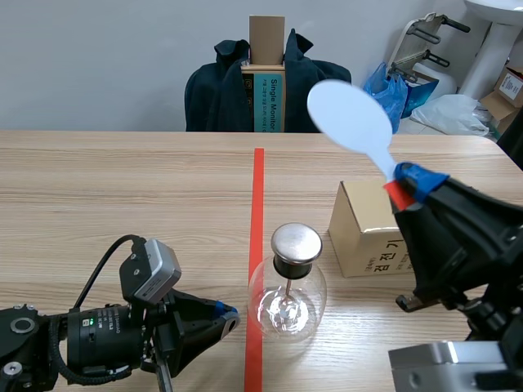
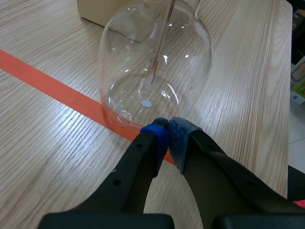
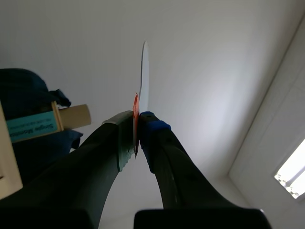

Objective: Do the electroscope experiment.
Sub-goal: 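Bring the plate to the electroscope and point at the metal foil, then move the plate toward and away from the electroscope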

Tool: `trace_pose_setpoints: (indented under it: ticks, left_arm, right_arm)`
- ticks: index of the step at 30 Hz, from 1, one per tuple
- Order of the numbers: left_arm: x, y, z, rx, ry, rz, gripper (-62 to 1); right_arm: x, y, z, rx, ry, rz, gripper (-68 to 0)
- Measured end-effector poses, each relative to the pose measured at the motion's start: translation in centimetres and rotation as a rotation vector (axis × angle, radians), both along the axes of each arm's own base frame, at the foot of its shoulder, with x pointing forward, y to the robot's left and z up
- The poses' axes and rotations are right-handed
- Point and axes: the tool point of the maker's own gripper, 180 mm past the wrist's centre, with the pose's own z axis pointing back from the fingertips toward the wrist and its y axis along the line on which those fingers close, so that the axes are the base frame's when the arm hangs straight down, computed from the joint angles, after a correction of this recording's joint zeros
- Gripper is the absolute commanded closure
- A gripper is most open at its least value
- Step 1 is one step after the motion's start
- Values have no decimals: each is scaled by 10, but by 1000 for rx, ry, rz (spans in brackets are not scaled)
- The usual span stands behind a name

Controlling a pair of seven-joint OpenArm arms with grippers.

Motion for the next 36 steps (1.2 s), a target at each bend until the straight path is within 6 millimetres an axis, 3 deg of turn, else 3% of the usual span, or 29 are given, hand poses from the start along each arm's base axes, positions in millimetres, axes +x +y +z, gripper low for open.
trace_pose_setpoints:
  ticks: [11,18,36]
  left_arm:
    - [1,2,-5,30,2,9,-27]
    - [1,2,-5,30,2,9,-27]
    - [1,2,-5,30,2,9,-27]
  right_arm:
    - [36,-17,-64,-130,191,-111,-9]
    - [48,-22,-72,-126,251,-141,-9]
    - [12,15,-75,-178,241,146,-9]
